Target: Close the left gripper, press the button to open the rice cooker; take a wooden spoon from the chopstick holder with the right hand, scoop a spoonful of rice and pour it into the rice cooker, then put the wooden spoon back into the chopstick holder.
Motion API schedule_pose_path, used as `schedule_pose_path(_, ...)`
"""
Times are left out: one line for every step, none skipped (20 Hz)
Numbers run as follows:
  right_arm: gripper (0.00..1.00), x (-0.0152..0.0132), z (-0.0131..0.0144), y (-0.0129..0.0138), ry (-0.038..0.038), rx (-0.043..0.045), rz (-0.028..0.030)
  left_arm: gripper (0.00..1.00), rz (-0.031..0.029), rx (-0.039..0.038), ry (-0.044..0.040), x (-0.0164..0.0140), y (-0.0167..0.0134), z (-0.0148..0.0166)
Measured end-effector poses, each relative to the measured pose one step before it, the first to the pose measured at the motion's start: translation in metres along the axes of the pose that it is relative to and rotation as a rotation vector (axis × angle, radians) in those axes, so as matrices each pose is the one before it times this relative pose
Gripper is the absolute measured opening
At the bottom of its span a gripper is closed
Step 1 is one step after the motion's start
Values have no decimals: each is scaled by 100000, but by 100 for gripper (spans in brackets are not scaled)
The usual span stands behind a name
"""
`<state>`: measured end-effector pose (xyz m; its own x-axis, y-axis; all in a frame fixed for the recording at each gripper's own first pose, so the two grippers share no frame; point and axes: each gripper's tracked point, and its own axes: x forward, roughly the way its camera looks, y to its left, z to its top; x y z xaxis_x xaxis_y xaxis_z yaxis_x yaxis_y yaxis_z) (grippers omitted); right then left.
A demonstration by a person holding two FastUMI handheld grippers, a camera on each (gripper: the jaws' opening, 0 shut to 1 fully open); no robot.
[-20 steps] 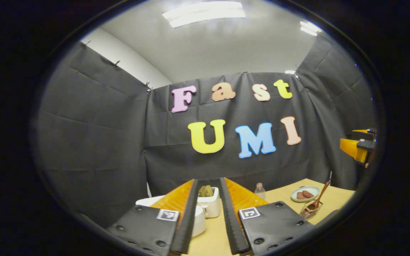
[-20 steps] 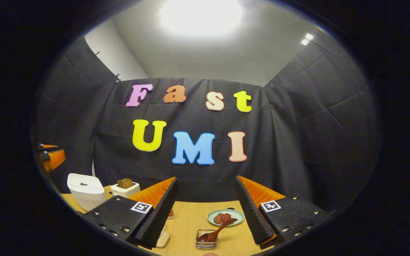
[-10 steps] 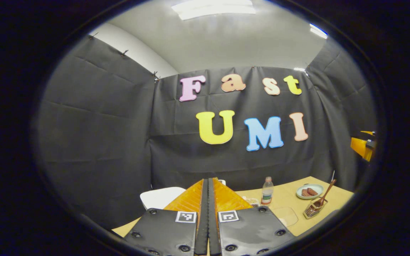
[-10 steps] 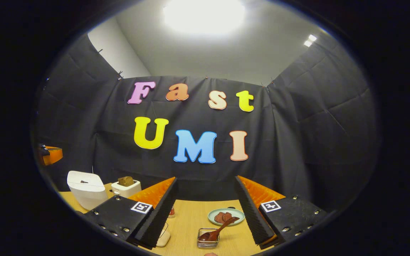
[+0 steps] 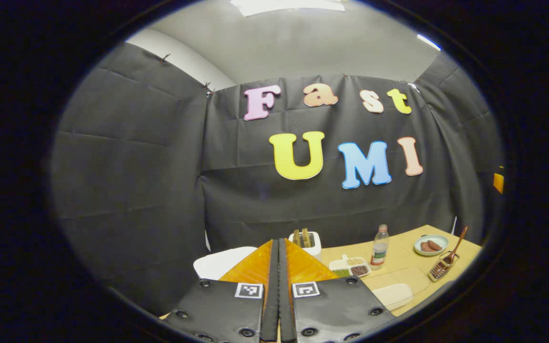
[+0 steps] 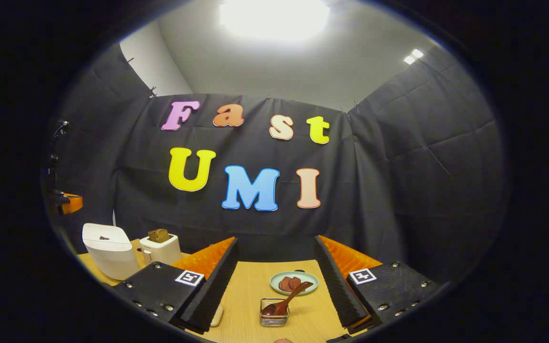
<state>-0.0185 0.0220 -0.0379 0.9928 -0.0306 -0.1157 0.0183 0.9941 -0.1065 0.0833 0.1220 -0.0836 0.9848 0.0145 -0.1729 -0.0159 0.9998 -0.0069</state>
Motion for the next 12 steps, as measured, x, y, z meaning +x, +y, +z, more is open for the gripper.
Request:
schedule_pose_path(95, -264, -199, -164, 456, -647, -1353, 9, -683, -1423, 1665, 947, 394, -817)
schedule_pose_path(95, -227, -30, -166, 359, -621, -1448, 9, -53, -914, 2483, 916, 401, -919)
schedule_pose_path(95, -322, -146, -165, 258, -751, -1493, 9, -220, -251, 2338, 1138, 521, -997)
schedule_pose_path(95, -257, -94, -211, 424, -803, -1739, 9, -488, -81, 2253, 1073, 324, -583)
schedule_pose_path(95, -198, -60, -234, 557, -625, -1692, 13, -897, -216, 1074, 1161, 282, -546)
schedule_pose_path(95, -213, -98, -120, 674, -421, -1424, 9, -1089, -85, 1609, 1024, 192, -655)
schedule_pose_path(95, -332, -91, -154, 497, -366, -1301, 9, -287, -836, 1544, 1148, 449, -842)
schedule_pose_path(95, -191, 58, -155, 225, -509, -1446, 8, -119, -1335, 1530, 840, 480, -888)
schedule_pose_path(95, -213, -133, -155, 388, -531, -1237, 9, 34, -1408, 2049, 899, 490, -927)
schedule_pose_path(95, -148, -94, 16, 437, -676, -685, 9, -64, -1041, 2051, 935, 372, -920)
schedule_pose_path(95, -76, -265, 97, 817, -1194, -396, 9, 98, -407, 2463, 989, 334, -1248)
schedule_pose_path(95, -13, -92, 40, 816, -1607, -562, 9, 639, 481, 2676, 984, 428, -987)
